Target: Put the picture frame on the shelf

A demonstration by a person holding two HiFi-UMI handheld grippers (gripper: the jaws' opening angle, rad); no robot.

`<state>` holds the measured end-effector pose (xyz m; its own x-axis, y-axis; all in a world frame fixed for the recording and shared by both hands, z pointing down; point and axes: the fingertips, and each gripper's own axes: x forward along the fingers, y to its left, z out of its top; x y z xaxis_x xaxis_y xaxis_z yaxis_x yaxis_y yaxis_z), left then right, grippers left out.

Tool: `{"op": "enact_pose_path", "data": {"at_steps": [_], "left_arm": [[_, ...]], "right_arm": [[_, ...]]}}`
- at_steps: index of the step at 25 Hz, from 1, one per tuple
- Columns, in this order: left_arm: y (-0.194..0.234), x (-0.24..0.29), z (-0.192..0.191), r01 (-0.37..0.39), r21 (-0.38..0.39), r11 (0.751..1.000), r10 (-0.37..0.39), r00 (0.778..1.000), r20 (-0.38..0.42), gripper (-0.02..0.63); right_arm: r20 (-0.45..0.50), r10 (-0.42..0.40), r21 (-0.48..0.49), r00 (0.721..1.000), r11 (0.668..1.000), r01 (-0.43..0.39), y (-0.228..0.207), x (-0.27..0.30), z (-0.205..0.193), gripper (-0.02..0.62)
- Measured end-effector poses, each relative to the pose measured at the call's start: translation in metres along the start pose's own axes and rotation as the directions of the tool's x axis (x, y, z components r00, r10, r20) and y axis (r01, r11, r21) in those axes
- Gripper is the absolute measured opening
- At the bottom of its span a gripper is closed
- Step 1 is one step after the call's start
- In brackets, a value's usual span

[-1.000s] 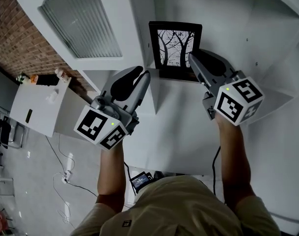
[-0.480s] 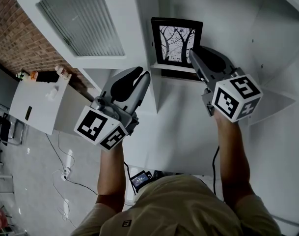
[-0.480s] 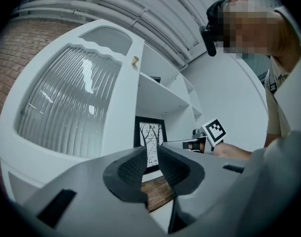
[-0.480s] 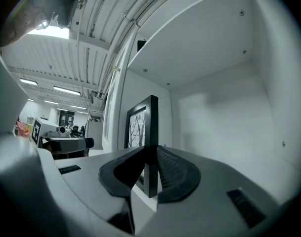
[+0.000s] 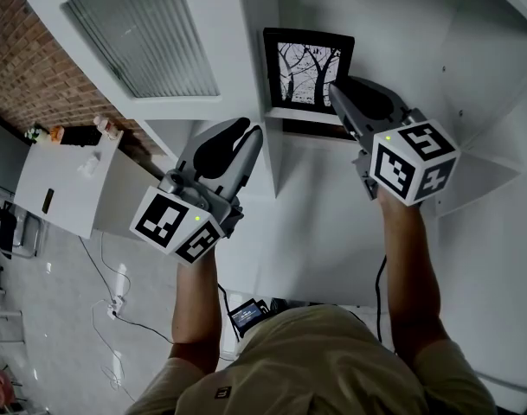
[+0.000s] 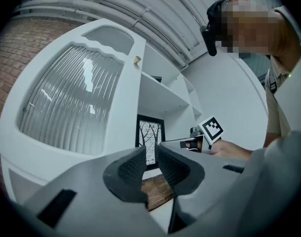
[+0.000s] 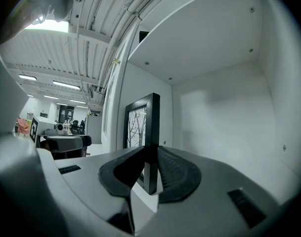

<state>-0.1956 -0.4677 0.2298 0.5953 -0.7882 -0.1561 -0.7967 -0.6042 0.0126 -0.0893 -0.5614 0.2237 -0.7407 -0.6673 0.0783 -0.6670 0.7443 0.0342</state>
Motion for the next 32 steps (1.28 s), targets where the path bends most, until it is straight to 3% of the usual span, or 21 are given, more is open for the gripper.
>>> {"op": "enact_pose_path", "data": {"at_steps": [18, 32], "left_arm": [[-0.001, -0.012, 0.002, -0.001, -0.002, 1.000, 0.001, 1.000, 0.002, 0.075], [-0.006, -0.024, 0.005, -0.005, 0.003, 1.000, 0.005, 1.000, 0.003, 0.075]], "right_arm": [[0.005, -0.018, -0.001, 1.000, 1.000, 0.018, 0.000, -0.001, 0.000, 0.078], [0.028, -0.053, 0.006, 0.998, 0.999, 0.053, -0.002, -0.014, 0.005, 0.120]]}}
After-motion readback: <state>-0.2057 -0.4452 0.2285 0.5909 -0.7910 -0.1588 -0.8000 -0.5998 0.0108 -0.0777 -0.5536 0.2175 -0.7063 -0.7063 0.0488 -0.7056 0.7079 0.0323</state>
